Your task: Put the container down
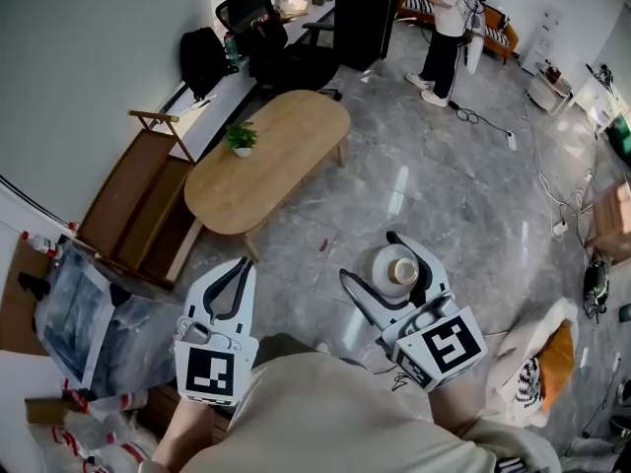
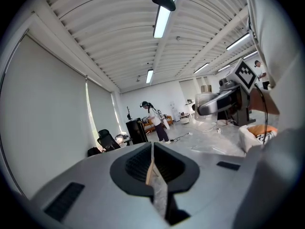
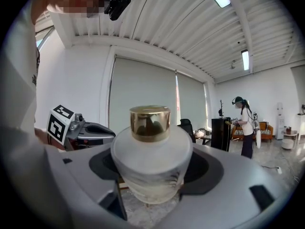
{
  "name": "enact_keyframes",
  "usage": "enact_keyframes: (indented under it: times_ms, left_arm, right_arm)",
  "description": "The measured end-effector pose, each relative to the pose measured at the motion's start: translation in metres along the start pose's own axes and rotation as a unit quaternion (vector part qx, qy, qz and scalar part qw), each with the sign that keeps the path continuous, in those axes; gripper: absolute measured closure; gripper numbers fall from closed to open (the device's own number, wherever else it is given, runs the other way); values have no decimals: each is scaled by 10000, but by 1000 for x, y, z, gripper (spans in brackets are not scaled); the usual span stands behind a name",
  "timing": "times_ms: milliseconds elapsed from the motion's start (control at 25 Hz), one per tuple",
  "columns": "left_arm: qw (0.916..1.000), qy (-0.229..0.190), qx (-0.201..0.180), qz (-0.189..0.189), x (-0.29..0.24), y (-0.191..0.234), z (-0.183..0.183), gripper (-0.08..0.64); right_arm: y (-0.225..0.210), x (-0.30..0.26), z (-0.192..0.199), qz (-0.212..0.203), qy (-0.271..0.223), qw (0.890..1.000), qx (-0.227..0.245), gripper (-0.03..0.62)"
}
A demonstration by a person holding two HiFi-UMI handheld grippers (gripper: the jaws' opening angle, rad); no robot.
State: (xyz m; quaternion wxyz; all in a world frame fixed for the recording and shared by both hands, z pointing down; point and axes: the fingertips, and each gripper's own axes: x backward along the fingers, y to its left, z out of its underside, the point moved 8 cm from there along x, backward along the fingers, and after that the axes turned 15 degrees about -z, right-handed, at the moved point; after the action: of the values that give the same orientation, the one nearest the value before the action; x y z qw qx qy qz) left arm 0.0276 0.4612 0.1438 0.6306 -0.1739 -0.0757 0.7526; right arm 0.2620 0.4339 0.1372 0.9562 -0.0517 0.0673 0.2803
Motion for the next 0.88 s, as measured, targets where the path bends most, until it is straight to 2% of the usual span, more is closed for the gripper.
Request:
enact_keyframes:
  times_ms: [400, 880]
  left_arm:
    - [10000, 1, -27, -62, -26, -11, 8, 541]
    - [10000, 6, 30, 43, -102, 7, 25, 541]
  right_arm:
    - [-26, -4, 14, 5, -83, 9999, -87, 258]
    - [-74, -62, 25, -53, 64, 9999, -105, 258]
